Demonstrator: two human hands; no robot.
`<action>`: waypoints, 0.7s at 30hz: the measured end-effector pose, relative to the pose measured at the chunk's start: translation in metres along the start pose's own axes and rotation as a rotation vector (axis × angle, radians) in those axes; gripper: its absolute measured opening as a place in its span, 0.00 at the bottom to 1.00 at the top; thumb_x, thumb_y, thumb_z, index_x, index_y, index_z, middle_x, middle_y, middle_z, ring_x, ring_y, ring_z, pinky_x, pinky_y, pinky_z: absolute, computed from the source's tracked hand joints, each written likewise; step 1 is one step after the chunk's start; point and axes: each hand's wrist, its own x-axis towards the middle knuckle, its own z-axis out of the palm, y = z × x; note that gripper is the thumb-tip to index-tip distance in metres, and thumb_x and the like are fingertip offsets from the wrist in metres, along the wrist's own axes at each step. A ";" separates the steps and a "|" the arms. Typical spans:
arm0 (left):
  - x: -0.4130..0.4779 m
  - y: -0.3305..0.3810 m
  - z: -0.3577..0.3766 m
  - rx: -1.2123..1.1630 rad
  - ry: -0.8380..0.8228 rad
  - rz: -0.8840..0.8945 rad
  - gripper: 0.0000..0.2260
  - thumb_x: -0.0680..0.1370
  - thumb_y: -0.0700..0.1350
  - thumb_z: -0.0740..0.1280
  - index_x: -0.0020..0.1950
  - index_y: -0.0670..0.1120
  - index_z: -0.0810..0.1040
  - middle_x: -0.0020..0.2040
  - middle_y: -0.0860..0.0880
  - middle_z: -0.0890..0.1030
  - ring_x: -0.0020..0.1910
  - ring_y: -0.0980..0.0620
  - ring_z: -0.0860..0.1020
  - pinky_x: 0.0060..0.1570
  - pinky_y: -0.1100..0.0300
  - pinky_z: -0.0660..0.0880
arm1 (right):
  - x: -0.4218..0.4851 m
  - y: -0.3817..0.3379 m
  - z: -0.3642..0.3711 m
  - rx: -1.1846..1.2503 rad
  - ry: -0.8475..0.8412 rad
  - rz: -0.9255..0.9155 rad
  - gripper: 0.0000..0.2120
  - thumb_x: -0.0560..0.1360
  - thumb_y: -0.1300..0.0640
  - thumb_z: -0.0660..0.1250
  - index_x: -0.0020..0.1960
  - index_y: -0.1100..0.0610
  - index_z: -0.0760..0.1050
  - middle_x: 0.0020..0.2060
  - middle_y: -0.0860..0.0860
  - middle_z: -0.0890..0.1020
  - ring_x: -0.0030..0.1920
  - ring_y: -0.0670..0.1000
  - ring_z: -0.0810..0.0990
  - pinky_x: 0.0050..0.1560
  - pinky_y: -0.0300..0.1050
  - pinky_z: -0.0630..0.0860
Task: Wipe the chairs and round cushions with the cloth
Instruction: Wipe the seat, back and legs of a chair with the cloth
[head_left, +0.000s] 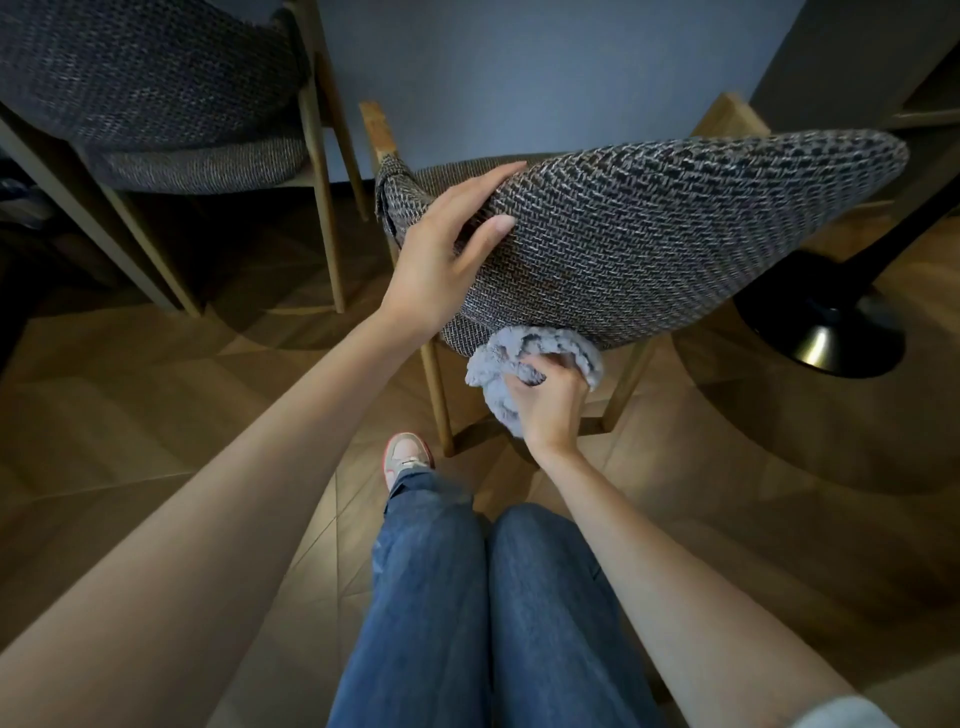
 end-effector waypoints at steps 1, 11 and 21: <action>-0.003 -0.001 0.002 -0.002 0.007 -0.021 0.19 0.82 0.47 0.59 0.73 0.48 0.67 0.69 0.55 0.70 0.71 0.57 0.65 0.71 0.64 0.60 | -0.002 -0.002 -0.005 0.004 -0.030 -0.006 0.12 0.64 0.66 0.78 0.46 0.62 0.84 0.51 0.59 0.83 0.55 0.58 0.80 0.60 0.52 0.76; -0.099 0.022 -0.005 -0.220 -0.069 -0.229 0.27 0.75 0.49 0.69 0.72 0.50 0.65 0.67 0.58 0.70 0.65 0.63 0.70 0.64 0.67 0.68 | 0.002 -0.072 -0.092 0.238 0.048 -0.164 0.13 0.69 0.61 0.75 0.53 0.54 0.82 0.50 0.49 0.78 0.53 0.39 0.76 0.55 0.34 0.74; -0.062 0.054 -0.011 -0.489 0.309 -0.401 0.09 0.79 0.42 0.66 0.59 0.49 0.73 0.55 0.51 0.79 0.56 0.57 0.78 0.55 0.60 0.77 | 0.023 -0.115 -0.130 0.172 -0.097 -0.352 0.20 0.78 0.65 0.62 0.69 0.57 0.72 0.56 0.52 0.81 0.55 0.42 0.78 0.56 0.27 0.69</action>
